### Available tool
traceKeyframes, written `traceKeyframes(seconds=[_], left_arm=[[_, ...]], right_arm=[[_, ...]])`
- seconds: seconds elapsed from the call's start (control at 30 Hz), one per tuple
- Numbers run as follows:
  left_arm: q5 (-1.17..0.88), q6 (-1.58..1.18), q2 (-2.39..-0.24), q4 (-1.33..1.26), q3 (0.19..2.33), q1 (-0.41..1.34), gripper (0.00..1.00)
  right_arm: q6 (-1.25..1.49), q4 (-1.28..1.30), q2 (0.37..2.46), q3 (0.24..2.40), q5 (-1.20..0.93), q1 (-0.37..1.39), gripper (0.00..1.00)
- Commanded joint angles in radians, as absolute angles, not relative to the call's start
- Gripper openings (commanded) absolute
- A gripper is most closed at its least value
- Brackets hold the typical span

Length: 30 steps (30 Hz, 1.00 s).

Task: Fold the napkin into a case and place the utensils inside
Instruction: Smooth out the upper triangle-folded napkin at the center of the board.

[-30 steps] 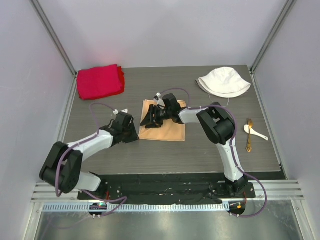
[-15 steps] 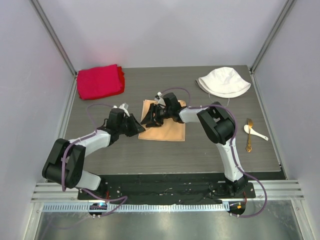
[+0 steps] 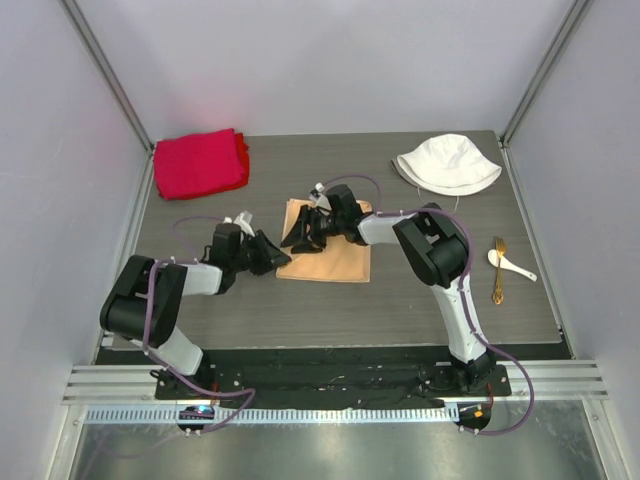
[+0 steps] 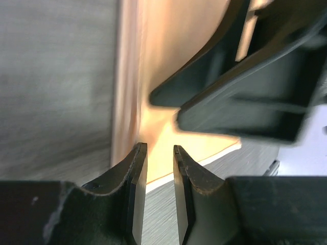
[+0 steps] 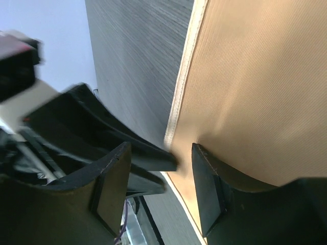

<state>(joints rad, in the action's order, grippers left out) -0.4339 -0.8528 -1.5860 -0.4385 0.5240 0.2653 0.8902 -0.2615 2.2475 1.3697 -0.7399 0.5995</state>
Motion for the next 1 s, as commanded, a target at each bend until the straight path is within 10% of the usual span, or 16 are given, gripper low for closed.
traceKeyframes(seconds=[0.0, 0.97], left_arm=[[-0.482, -0.913, -1.635, -0.613, 0.436, 0.261, 0.31], [-0.377, -0.919, -1.644, -0.603, 0.304, 0.259, 0.3]], right_arm=[[0.907, -0.287, 2.261, 1.427, -0.755, 0.594, 0.57], [0.876, -0.207, 2.581, 1.842, -0.817, 0.563, 0.64]])
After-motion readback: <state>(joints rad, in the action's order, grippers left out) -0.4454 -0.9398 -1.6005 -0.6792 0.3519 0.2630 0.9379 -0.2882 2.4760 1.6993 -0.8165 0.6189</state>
